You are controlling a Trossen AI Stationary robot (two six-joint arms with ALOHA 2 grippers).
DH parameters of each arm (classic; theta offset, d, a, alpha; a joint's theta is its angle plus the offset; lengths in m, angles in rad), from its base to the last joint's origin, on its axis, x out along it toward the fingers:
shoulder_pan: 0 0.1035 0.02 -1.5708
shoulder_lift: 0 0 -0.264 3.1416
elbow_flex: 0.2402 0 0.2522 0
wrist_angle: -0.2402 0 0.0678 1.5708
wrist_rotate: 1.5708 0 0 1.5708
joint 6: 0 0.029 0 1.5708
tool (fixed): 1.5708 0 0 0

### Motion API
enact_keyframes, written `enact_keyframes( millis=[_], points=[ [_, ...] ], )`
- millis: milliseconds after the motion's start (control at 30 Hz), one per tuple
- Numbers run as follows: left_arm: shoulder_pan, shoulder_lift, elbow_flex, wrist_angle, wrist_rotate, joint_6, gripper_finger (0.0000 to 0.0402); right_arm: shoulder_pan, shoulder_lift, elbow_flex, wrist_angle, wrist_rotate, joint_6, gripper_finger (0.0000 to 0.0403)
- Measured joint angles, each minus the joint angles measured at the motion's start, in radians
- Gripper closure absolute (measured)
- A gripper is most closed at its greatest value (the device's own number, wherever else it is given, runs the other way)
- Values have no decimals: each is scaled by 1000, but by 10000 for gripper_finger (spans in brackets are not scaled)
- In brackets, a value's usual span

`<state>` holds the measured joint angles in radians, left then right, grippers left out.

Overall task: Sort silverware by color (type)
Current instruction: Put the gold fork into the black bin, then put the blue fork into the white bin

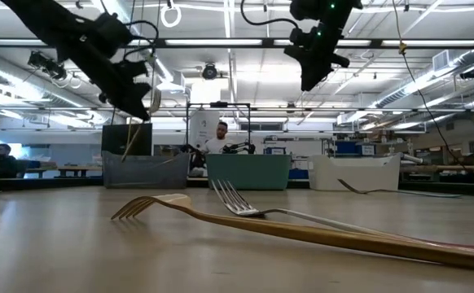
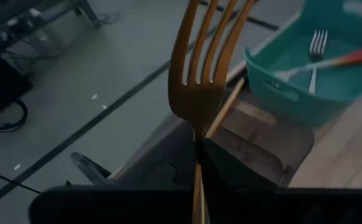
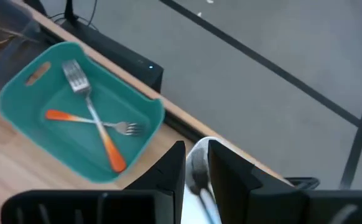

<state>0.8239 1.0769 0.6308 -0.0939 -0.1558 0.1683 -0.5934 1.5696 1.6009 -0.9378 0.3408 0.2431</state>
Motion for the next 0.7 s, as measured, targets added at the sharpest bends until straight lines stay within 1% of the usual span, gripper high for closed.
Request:
enact_keyframes(
  millis=[100,233,367,467,567,700],
  points=[
    [0,58,0,24,-6,9,375,-28,0,0,3,0,-16,325],
    [1,105,0,28,-26,12,350,-65,0,0,3,-1,-35,325],
    [11,121,0,27,-26,12,320,-97,0,0,3,-4,-37,325],
    [11,121,6,20,-27,-4,300,-121,0,0,10,-31,-37,325],
    [11,121,55,-3,-38,-31,289,-148,0,0,10,-82,-44,325],
    [11,121,162,-10,-50,-29,290,-177,0,0,-22,-139,-35,325]
  ],
)
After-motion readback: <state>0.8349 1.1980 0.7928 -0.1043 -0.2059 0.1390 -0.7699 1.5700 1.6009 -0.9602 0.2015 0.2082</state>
